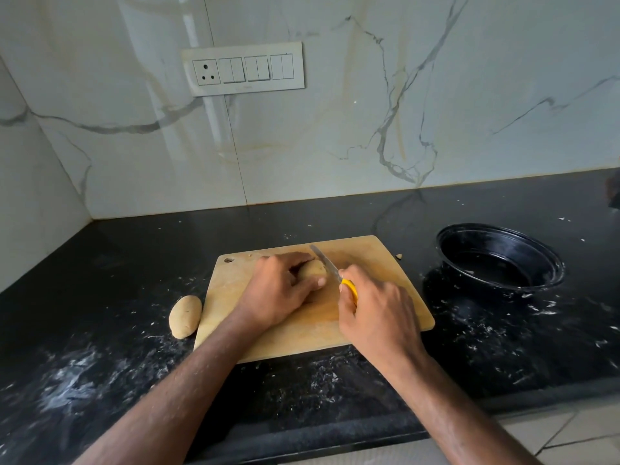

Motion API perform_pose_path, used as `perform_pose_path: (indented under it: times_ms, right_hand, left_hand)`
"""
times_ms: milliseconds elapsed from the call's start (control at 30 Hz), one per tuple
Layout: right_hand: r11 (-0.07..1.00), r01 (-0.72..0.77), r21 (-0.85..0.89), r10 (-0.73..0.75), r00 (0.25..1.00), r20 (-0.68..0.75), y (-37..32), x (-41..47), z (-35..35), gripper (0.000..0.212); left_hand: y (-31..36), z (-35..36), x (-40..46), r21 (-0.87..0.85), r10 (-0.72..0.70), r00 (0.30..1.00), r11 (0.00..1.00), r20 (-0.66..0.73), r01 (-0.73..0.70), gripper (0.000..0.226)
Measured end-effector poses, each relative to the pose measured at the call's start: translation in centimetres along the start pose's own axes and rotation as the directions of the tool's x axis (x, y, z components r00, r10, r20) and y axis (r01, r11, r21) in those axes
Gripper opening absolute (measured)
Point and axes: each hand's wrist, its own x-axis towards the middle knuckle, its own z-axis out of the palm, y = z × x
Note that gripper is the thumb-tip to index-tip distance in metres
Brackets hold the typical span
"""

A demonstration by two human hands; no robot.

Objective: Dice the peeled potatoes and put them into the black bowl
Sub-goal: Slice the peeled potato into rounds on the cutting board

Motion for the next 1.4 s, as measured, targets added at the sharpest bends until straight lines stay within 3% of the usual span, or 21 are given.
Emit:
perform_pose_path:
  times_ms: [167,433,567,667,867,1400]
  right_hand:
    - [1.0,-0.02,0.017,0.02,1.0,-0.016,-0.1,0.1,-0.4,0.015]
    - [0.997,-0.029,0.071,0.031,0.999,-0.014,0.1,0.0,-0.4,0.011]
    - [0.979,-0.078,0.187,0.086,0.996,-0.036,0.0,-0.2,-0.4,0.007]
    - [0.986,-0.056,0.155,0.06,0.998,-0.02,-0.3,-0.3,-0.2,0.006]
    - [0.998,0.009,0.059,-0.007,1.0,-0.024,-0.9,-0.4,-0.4,0.011]
    - [0.999,-0.012,0.044,0.011,1.0,0.022,-0.9,-0.5,-0.4,0.013]
  left_hand:
    - [0.2,-0.2,0.1,-0.039,-0.046,0.996,0.998,-0.076,0.043,0.047]
    - [0.4,-0.4,-0.3,-0.014,-0.01,1.0,1.0,-0.029,0.009,0.04]
    - [0.2,-0.3,-0.3,-0.017,-0.007,0.997,1.0,-0.074,0.005,0.039]
    - [0.1,-0.2,-0.3,-0.027,-0.005,0.994,1.0,-0.109,0.002,0.041]
    - [0.2,-0.4,-0.4,0.036,0.053,0.993,0.998,-0.105,-0.049,0.011]
    - [0.4,-0.5,-0.4,-0.015,0.003,0.992,1.0,-0.127,-0.005,0.036]
